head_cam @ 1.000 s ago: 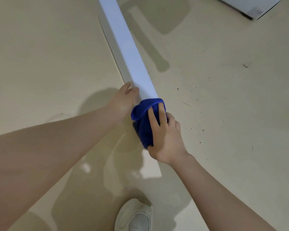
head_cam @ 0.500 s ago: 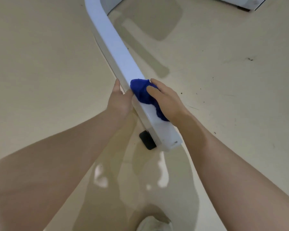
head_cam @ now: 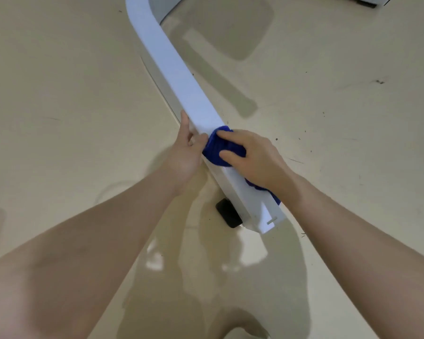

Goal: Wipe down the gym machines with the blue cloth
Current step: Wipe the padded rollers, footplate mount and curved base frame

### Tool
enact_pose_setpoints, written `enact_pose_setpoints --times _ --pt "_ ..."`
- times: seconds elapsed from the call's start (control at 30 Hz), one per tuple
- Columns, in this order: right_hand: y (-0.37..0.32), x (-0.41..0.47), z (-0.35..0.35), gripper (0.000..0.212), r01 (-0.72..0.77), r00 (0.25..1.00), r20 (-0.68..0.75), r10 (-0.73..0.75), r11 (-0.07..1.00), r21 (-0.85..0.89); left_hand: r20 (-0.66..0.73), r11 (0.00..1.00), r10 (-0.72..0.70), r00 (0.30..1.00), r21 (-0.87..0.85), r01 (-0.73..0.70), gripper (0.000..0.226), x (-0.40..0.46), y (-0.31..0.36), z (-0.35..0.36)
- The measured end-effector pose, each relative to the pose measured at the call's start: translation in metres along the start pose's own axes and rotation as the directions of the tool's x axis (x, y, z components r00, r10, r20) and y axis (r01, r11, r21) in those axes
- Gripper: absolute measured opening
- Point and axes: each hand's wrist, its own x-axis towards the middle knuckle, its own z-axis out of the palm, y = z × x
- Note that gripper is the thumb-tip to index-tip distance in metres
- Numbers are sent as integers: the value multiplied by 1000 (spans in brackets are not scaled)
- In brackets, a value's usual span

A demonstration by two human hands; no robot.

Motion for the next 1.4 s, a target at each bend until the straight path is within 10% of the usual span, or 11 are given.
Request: enact_pose_setpoints --times 0.2,0.37,0.7,0.9,1.17,1.4 --pt "-32 76 9 42 -115 987 -91 132 978 173 30 999 -5 1000 -48 6 46 6 -3 -10" --pt "-14 61 -3 20 -335 938 121 326 755 564 24 999 46 999 7 -46 85 6 -2 2" --pt "20 -52 -26 25 -746 659 366 657 632 209 -71 991 134 988 7 -133 59 -5 -18 18" --pt "-11 8 -12 24 -440 890 153 429 727 526 -30 986 165 986 45 -163 51 -5 -16 13" --pt "32 -61 -21 28 -752 656 371 658 526 397 -52 989 140 989 47 -138 48 -8 -9 15" --pt "-13 16 -11 26 -496 854 172 490 673 549 -101 980 122 987 168 -103 44 -12 3 18"
